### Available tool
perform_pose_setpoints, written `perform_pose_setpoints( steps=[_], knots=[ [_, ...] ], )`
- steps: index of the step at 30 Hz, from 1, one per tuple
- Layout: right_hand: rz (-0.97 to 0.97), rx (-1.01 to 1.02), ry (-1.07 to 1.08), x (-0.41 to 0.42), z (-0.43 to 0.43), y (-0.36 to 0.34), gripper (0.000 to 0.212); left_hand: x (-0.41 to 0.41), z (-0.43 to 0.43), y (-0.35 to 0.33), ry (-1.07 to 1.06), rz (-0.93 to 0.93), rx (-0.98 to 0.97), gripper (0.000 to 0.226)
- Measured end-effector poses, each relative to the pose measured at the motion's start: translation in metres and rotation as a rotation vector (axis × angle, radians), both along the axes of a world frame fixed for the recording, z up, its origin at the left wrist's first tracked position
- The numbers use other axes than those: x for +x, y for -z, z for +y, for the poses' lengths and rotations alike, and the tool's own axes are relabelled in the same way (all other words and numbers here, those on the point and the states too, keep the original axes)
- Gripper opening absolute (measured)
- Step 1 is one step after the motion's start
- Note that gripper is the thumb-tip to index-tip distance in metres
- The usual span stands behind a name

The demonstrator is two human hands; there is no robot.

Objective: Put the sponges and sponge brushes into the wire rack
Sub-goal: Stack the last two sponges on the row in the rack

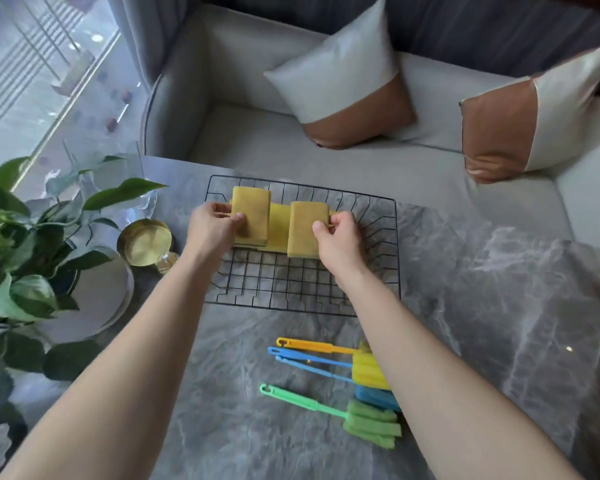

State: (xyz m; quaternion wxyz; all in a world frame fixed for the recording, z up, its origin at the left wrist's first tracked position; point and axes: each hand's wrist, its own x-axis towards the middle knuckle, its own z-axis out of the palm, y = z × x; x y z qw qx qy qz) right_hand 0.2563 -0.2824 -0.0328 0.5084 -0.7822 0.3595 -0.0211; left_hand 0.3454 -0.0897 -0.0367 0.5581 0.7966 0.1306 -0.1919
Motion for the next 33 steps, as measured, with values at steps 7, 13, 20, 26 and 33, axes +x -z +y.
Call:
perform_pose_setpoints(
  steps=[7, 13, 20, 26, 33],
  knots=[
    [0.054, -0.011, -0.044, 0.049, 0.015, 0.02, 0.022, 0.023, 0.008, 0.013, 0.037, -0.07, 0.139, 0.026],
    [0.084, -0.033, -0.061, 0.061, 0.021, 0.037, 0.022, 0.024, 0.008, 0.019, 0.066, -0.144, 0.239, 0.025],
    [0.087, -0.036, -0.059, 0.062, 0.025, 0.047, 0.022, 0.015, 0.006, 0.026, 0.154, -0.363, 0.465, 0.032],
    [0.072, -0.023, -0.056, 0.064, 0.024, 0.049, 0.021, 0.008, 0.011, 0.03, 0.237, -0.549, 0.668, 0.037],
    [0.078, -0.021, -0.063, 0.068, 0.026, 0.051, 0.021, 0.003, 0.021, 0.049, 0.442, -0.528, 0.651, 0.056]
  ],
)
